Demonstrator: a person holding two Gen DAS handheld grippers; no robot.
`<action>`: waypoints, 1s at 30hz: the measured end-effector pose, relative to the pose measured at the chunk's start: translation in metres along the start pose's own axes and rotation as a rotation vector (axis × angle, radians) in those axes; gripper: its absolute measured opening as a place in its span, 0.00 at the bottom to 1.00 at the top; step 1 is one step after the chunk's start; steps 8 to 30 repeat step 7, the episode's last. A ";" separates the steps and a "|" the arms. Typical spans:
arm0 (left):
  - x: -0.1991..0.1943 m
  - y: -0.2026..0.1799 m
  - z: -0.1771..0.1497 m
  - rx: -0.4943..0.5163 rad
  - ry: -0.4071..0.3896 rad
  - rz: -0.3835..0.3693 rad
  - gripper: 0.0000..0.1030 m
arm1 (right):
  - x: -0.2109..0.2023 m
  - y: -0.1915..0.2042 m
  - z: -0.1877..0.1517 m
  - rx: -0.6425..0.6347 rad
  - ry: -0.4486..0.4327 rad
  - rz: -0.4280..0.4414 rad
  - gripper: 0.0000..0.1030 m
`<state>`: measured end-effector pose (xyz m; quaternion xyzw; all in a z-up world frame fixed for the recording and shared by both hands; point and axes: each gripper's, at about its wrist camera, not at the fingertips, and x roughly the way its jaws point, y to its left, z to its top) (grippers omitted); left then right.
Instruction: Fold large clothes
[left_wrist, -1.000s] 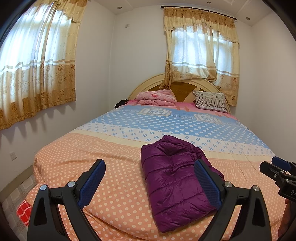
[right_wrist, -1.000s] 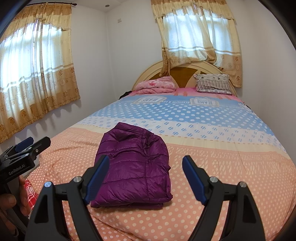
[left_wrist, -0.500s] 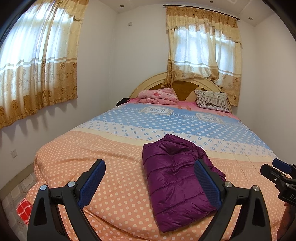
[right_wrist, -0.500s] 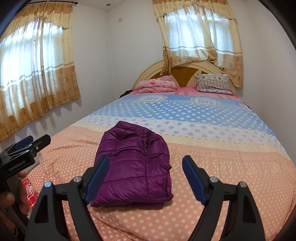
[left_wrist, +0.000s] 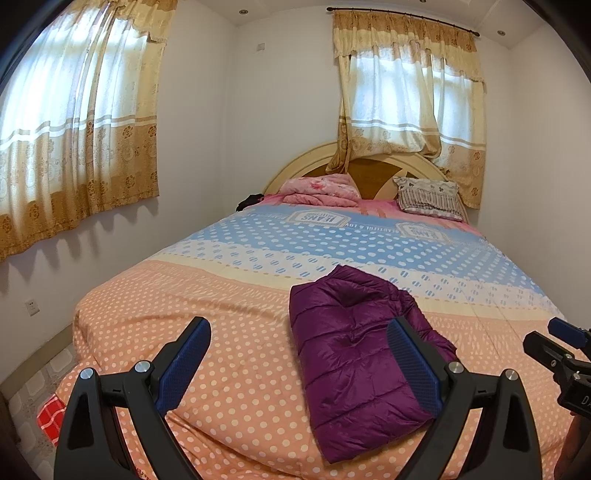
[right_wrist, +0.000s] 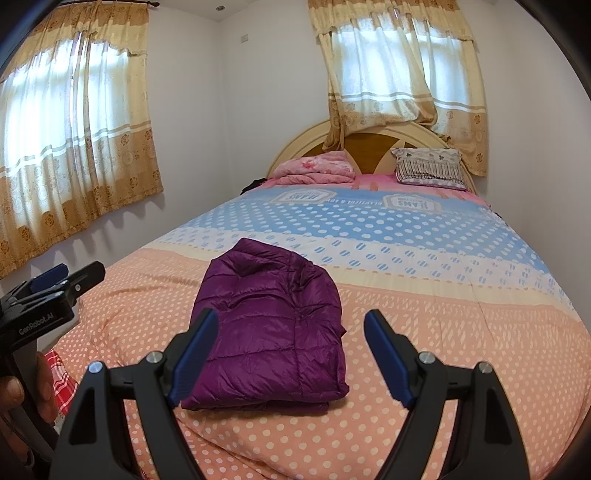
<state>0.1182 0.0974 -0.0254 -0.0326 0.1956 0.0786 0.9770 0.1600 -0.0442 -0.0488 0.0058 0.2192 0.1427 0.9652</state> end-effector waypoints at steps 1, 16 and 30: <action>0.001 0.000 -0.001 0.004 0.003 0.001 0.94 | 0.000 0.000 -0.001 -0.001 0.001 0.002 0.81; 0.003 -0.001 -0.004 0.018 0.006 0.004 0.94 | 0.002 -0.001 -0.004 -0.004 0.010 0.008 0.82; 0.003 -0.001 -0.004 0.018 0.006 0.004 0.94 | 0.002 -0.001 -0.004 -0.004 0.010 0.008 0.82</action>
